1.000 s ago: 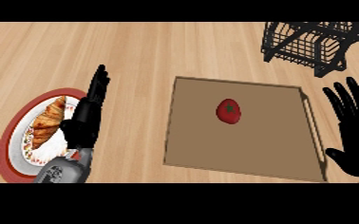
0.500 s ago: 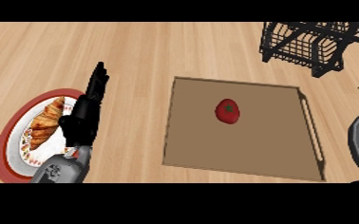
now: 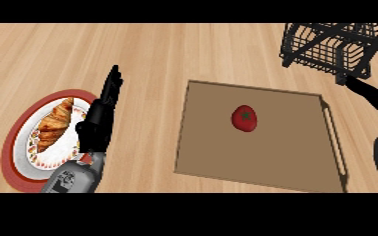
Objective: Pick the tomato from the tray and place it in the tiered basket
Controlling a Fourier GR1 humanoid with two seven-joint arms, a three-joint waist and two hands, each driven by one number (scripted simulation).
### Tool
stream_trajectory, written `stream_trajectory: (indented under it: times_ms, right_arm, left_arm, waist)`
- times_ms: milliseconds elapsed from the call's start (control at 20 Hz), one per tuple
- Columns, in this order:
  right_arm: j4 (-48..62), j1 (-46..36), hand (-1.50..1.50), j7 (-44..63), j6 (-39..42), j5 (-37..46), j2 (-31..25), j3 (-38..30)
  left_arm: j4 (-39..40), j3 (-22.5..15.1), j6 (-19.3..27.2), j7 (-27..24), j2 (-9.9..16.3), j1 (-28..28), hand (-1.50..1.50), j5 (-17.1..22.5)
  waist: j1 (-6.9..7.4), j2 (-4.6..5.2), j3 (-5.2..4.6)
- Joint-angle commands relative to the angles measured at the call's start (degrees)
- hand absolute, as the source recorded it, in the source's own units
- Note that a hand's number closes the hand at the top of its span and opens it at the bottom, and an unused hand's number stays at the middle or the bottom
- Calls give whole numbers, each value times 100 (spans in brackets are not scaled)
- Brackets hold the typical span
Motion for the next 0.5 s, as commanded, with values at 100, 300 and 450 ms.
stream_trajectory:
  times_ms: [100, 300, 450]
  right_arm:
    - [-336, -1594, -150, 2224, 25, -209, 126, 943]
    - [415, -2582, -150, 2765, -39, 532, 745, 2078]
    - [522, -2927, -150, 3277, 247, 212, 881, 2074]
  left_arm:
    - [342, 14, -50, -241, -272, -87, 0, -161]
    - [-127, -125, 21, -90, -293, 227, 0, -284]
    - [-205, 137, -203, 157, -121, 111, 0, -172]
  waist:
    - [27, 14, 13]
    - [119, 14, 15]
    - [41, 2, 18]
